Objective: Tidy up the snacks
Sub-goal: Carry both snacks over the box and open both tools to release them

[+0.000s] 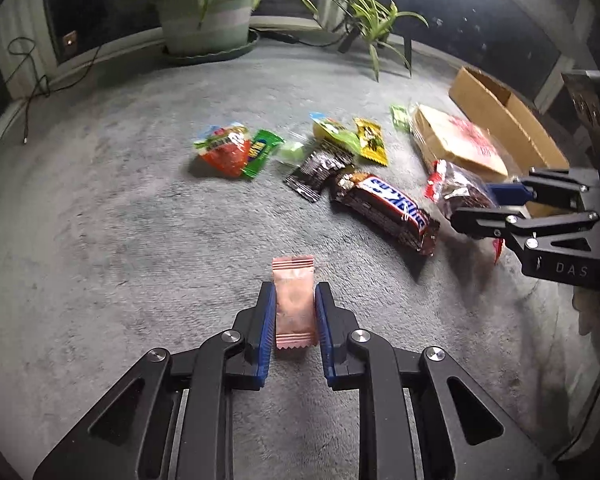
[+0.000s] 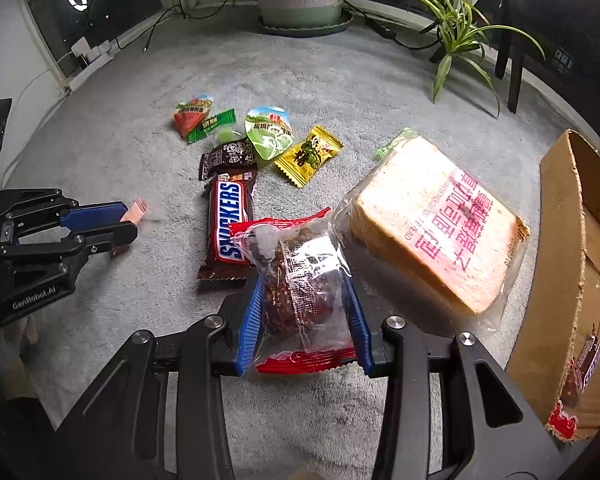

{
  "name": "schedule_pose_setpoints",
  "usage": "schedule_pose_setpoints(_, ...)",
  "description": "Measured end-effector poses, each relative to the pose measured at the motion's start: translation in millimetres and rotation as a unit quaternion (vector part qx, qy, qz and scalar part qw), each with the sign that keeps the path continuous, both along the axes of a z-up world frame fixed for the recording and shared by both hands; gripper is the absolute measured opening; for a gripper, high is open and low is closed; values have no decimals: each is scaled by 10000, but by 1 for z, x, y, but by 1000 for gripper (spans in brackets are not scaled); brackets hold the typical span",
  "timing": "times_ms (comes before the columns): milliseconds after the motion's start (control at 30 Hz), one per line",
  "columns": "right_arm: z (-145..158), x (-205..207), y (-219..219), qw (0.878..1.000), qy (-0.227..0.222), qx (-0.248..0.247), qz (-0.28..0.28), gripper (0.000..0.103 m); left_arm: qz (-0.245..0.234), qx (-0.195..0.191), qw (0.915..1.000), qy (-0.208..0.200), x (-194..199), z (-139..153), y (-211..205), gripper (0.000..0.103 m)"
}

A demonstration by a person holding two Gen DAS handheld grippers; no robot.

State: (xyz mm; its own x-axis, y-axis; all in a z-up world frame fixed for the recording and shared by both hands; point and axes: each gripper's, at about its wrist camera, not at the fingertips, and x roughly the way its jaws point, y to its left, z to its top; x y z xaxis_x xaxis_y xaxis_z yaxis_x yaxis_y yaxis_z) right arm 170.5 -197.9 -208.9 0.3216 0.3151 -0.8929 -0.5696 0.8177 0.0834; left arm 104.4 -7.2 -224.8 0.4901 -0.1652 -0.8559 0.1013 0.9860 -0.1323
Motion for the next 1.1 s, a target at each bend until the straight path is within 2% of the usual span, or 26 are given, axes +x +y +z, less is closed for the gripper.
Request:
schedule_pose_setpoints(233,26,-7,-18,9994,-253,176,-170,41,79,-243,9995,-186,1,18,4,18)
schedule_pose_setpoints(467,62,-1,-59,9958,-614,332,-593,41,-54,-499,9977,-458,10,41,-13,18)
schedule_pose_setpoints(767,97,23,-138,9860,-1041,290,-1273,41,-434,-746,9931,-795,31,71,-65,18)
schedule_pose_setpoints(900,102,37,-170,9818,-1109,266,-1516,41,-640,-815,9907,-883,42,80,-90,18)
schedule_pose_setpoints(1100,97,64,-216,9769,-969,345,-1875,41,-837,-999,9872,-925,63,84,-136,18)
